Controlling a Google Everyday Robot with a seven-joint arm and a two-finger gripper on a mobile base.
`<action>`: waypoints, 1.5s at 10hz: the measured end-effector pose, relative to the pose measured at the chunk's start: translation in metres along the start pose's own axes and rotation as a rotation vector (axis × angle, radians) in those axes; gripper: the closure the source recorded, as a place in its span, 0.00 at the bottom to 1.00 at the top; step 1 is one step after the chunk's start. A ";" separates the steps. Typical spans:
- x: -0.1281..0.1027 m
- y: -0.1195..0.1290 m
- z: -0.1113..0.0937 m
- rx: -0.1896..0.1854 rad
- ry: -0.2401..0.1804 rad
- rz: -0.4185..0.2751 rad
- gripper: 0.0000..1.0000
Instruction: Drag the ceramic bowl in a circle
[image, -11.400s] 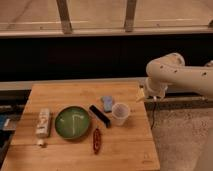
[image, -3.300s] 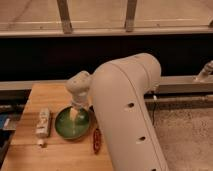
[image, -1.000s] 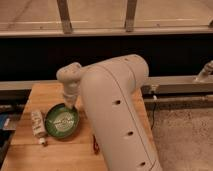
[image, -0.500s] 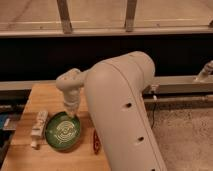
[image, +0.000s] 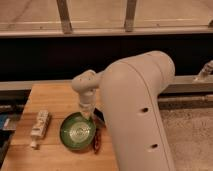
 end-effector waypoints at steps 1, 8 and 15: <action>-0.003 -0.007 -0.001 0.007 0.009 0.000 1.00; -0.108 -0.005 -0.013 0.017 -0.004 -0.159 1.00; -0.088 0.090 -0.013 -0.059 -0.086 -0.271 1.00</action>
